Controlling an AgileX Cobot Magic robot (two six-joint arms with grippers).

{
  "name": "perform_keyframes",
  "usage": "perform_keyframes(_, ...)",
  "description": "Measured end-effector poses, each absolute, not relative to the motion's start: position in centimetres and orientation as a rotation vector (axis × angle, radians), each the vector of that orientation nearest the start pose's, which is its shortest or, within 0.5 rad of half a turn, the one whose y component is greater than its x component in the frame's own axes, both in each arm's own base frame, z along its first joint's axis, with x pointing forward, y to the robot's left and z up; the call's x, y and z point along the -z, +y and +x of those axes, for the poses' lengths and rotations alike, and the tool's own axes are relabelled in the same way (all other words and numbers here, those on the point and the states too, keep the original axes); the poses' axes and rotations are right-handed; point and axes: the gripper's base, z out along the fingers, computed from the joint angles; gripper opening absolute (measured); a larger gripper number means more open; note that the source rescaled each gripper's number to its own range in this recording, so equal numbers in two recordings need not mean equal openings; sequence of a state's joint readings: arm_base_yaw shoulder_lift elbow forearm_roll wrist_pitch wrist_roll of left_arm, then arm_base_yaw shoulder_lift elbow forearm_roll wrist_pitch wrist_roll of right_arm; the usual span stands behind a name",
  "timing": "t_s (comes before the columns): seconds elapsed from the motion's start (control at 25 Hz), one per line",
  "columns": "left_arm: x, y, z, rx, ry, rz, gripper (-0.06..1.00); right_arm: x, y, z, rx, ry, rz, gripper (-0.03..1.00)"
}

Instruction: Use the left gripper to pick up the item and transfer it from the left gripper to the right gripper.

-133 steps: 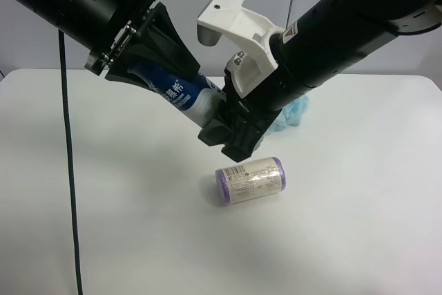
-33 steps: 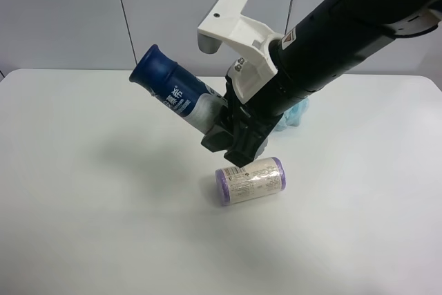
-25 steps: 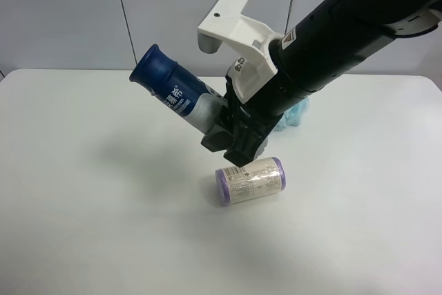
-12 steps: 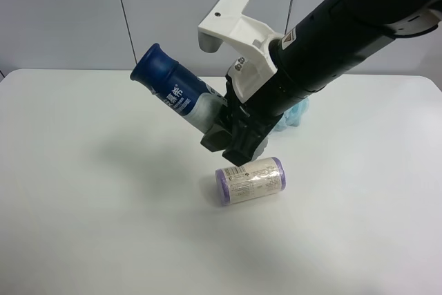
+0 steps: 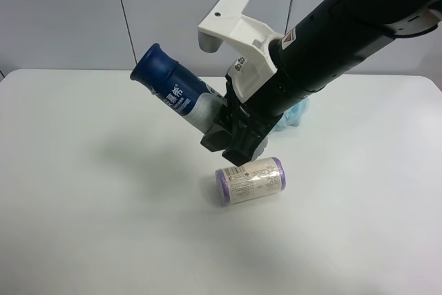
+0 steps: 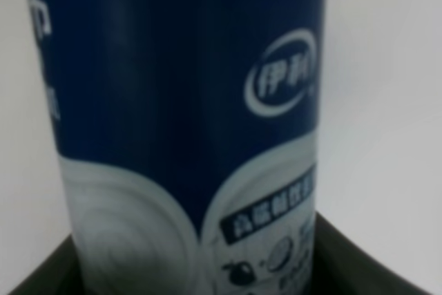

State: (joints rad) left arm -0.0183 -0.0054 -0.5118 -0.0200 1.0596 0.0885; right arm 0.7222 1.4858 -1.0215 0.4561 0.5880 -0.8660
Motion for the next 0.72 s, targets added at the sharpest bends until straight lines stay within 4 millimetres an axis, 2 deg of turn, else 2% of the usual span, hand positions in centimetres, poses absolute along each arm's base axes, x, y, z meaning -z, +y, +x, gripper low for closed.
perform_keyframes(0.4, -27.98, -0.15, -0.67, -0.019, 2.026, 0.110, 0.99, -26.57, 22.12, 21.74, -0.416, 2.010, -1.478, 0.00)
perform_keyframes(0.72, -27.98, -0.15, -0.67, -0.019, 2.026, 0.110, 0.99, -26.78, 21.50, 21.42, -0.418, 2.143, -1.391, 0.00)
